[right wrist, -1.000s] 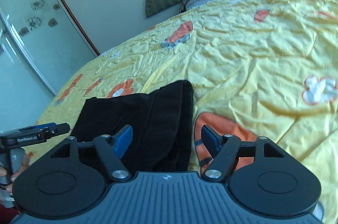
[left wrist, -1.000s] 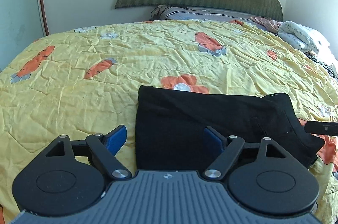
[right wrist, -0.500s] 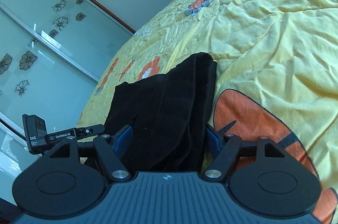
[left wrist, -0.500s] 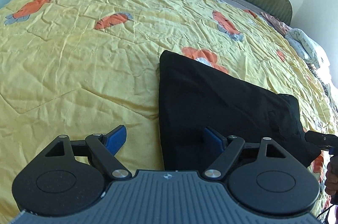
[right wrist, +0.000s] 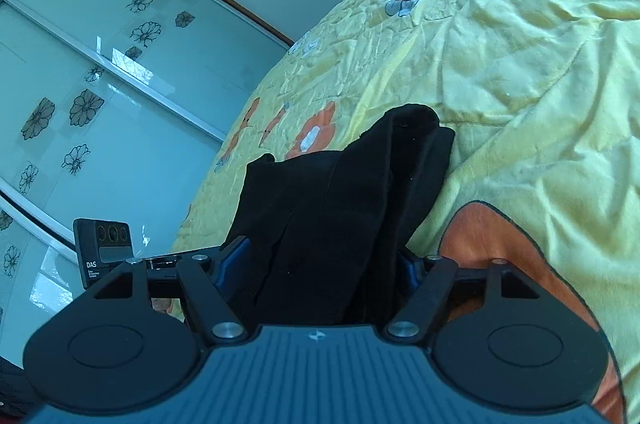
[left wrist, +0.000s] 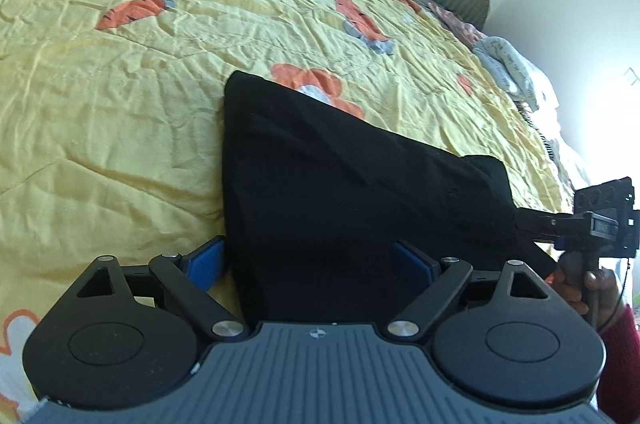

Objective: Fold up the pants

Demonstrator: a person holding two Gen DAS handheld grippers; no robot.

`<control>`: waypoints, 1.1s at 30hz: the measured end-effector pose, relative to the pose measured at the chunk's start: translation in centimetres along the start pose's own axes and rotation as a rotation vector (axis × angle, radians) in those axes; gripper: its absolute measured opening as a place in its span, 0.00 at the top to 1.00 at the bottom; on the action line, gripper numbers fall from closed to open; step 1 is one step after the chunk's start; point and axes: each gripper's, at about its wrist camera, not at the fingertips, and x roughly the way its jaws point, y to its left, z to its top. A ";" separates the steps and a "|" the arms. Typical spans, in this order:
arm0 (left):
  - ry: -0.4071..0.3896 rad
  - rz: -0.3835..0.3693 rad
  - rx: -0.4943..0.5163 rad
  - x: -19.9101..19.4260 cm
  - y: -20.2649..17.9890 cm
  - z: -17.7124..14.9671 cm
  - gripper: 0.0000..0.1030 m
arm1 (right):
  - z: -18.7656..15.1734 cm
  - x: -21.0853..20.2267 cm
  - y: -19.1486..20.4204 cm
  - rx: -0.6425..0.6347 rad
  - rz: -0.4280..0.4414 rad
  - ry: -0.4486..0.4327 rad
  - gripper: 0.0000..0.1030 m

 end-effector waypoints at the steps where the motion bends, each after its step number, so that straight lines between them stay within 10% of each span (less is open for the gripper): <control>1: 0.003 -0.013 -0.004 0.1 0.0 0.1 0.13 | 0.3 0.4 0.0 0.002 0.009 0.006 0.29; 4: -0.003 -0.043 -0.001 0.6 0.0 0.3 0.17 | 0.8 1.5 0.3 -0.008 0.011 0.020 0.29; 9: -0.023 0.002 -0.009 0.6 0.6 0.4 0.66 | 0.3 1.9 0.3 0.006 -0.080 0.010 0.67; 12: -0.040 -0.004 -0.053 -0.1 1.5 0.5 0.80 | -0.5 1.3 -0.1 0.036 -0.077 -0.032 0.69; 25: -0.352 0.140 0.140 -7.0 -1.7 2.8 0.82 | 4.1 3.7 7.8 -0.144 0.012 -0.120 0.74; 33: -0.338 0.265 0.106 -7.0 3.8 7.2 0.82 | 9.1 13.0 6.3 -0.126 0.012 -0.058 0.74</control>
